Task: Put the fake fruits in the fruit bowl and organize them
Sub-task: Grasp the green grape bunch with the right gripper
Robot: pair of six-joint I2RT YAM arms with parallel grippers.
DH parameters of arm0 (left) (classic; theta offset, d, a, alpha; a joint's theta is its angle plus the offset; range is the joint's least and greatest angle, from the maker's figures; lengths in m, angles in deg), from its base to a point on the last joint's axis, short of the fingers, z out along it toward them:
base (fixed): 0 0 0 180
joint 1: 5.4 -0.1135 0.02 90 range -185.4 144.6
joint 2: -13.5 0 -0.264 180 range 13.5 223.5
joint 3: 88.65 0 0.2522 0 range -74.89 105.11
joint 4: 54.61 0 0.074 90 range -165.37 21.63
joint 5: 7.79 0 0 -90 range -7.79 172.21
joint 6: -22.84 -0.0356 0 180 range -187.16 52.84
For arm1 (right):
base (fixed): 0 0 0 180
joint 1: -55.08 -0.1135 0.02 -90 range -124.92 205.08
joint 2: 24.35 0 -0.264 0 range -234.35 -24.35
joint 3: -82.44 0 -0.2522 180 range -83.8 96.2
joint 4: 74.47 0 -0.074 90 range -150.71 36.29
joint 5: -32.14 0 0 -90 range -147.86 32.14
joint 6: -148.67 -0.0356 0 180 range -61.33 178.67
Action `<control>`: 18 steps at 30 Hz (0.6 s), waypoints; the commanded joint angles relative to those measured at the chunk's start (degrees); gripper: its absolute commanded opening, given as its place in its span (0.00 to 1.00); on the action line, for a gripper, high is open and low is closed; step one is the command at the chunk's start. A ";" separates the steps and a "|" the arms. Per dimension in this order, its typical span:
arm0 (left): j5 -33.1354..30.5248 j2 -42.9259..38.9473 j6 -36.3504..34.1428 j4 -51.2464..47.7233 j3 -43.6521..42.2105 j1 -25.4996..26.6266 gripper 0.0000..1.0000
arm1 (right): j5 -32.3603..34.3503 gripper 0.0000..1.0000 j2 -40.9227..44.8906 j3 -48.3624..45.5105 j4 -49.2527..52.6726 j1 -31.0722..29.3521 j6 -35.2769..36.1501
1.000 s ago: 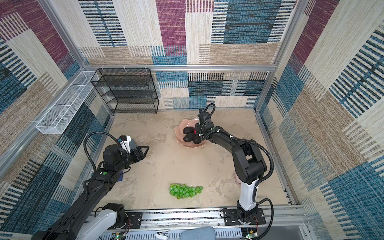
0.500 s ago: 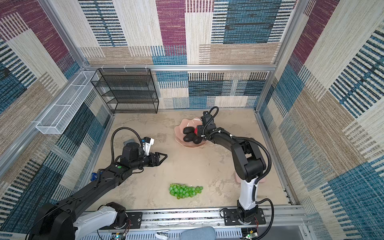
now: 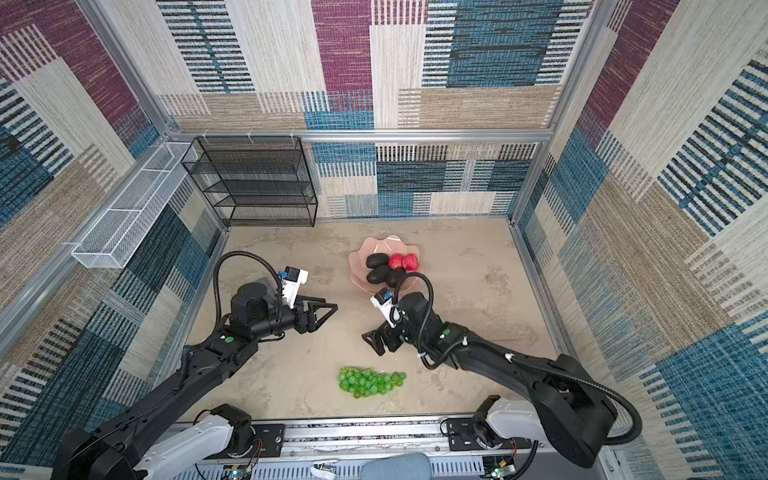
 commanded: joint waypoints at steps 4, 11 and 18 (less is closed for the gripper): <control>2.57 -4.59 -0.11 1.86 -0.90 -0.06 0.74 | 4.10 1.00 0.83 -1.15 -0.09 -10.43 -2.79; 0.87 -8.38 -0.39 -0.54 -1.17 -0.08 0.75 | 6.57 1.00 -7.95 -0.48 -0.23 -17.19 -4.55; -0.52 -9.77 -0.58 -1.55 -1.00 -0.09 0.75 | 7.26 0.92 -13.91 0.18 -1.66 -19.92 -6.52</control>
